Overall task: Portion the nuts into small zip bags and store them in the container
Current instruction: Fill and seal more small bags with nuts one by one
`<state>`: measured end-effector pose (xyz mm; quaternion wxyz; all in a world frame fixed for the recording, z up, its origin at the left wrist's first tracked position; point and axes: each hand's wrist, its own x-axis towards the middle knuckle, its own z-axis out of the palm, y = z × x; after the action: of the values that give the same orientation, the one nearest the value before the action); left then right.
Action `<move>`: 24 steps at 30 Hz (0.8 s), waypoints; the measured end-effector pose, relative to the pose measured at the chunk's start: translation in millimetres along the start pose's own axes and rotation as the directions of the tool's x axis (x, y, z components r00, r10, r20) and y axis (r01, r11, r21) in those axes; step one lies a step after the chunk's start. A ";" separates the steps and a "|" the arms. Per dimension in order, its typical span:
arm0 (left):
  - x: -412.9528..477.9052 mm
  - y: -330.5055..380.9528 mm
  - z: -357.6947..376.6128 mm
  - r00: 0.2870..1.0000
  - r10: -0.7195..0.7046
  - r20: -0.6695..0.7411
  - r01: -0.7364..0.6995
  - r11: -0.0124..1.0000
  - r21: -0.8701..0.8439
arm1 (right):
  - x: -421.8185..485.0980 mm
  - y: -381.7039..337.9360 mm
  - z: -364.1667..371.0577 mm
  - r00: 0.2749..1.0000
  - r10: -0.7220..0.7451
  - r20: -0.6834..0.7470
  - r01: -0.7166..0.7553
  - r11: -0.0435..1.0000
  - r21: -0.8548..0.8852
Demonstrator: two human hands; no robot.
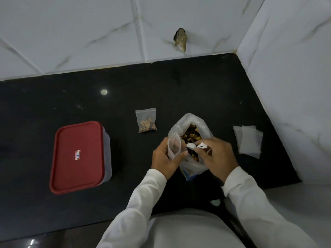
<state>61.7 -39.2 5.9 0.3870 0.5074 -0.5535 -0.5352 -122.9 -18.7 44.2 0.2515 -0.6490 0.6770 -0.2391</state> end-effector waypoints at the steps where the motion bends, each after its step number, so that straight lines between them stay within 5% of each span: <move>1: -0.9 -3.3 -0.6 1.000 -0.015 -0.002 0.015 1.000 0.000 | 0.4 0.6 2.7 1.000 0.004 0.002 -0.004 1.000 0.029; 9: -4.6 -19.5 -3.2 0.990 -0.138 -0.030 0.136 0.988 -0.072 | 11.0 9.3 7.3 0.959 0.114 -0.260 -0.104 0.993 0.050; 18: -6.2 -20.4 0.7 0.979 -0.195 -0.064 0.182 0.968 -0.173 | 21.5 17.9 15.3 0.997 0.079 0.005 -0.080 0.996 0.048; 24: -6.1 -24.8 2.3 0.976 -0.213 -0.055 0.203 0.967 -0.151 | 22.2 20.6 18.1 0.915 0.379 0.142 -0.404 0.833 0.379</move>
<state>64.2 -30.6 -18.1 0.3838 0.5517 -0.4429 -0.5934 -127.4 -39.9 16.4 0.4429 -0.4385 0.7238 -0.2961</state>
